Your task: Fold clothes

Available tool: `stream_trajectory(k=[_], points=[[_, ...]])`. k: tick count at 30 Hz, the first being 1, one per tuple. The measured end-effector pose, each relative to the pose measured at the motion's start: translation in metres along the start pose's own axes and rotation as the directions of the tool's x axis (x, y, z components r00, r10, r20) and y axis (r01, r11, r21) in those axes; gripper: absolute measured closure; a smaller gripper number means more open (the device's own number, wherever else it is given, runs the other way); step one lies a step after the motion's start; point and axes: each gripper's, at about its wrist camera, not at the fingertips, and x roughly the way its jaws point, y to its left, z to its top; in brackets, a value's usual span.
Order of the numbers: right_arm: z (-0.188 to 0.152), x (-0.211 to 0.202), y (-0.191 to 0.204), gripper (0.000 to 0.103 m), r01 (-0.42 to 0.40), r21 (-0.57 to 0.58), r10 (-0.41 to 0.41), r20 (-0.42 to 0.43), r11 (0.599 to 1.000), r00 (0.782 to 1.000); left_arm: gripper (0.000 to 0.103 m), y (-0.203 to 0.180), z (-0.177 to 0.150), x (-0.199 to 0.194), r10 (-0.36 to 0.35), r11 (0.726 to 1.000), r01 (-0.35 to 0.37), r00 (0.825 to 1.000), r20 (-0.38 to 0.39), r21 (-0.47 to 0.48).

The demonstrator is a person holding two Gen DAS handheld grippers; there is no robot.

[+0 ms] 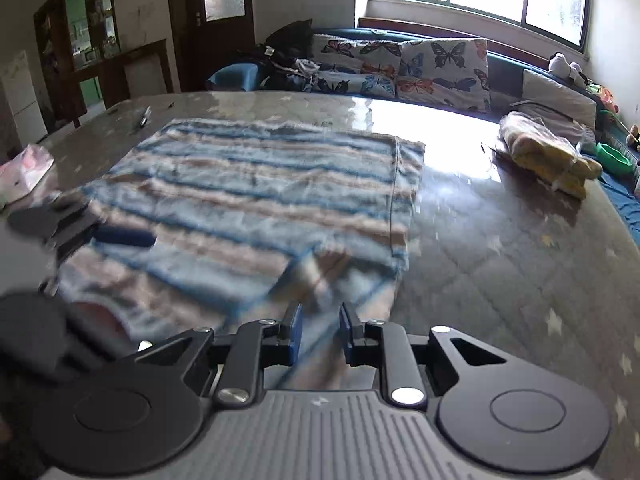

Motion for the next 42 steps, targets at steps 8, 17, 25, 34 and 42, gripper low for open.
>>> stream_trajectory(k=[8,17,25,34,42], points=[[-0.036,-0.013,0.011,0.084,0.040,-0.029,-0.040,-0.020,0.999,0.999,0.000,0.014,-0.007,-0.014,0.029,0.999,-0.029,1.000,0.008,-0.036],[-0.021,-0.013,0.022,0.083,0.029,-0.024,-0.028,0.027,0.999,0.999,0.000,0.054,-0.021,-0.048,0.119,0.986,-0.113,0.992,0.038,-0.123],[-0.021,0.001,0.024,0.079,0.029,-0.006,-0.029,0.005,1.000,1.000,0.000,0.122,-0.048,-0.084,0.295,0.924,-0.280,0.955,0.018,-0.262],[-0.020,0.003,0.024,0.077,0.030,-0.009,-0.030,-0.005,1.000,1.000,0.005,0.187,-0.102,-0.137,0.528,0.730,-0.500,0.845,-0.079,-0.467],[-0.020,0.004,0.024,0.076,0.027,-0.006,-0.027,-0.007,1.000,1.000,0.026,0.216,-0.140,-0.154,0.553,0.603,-0.543,0.813,-0.184,-0.585]])
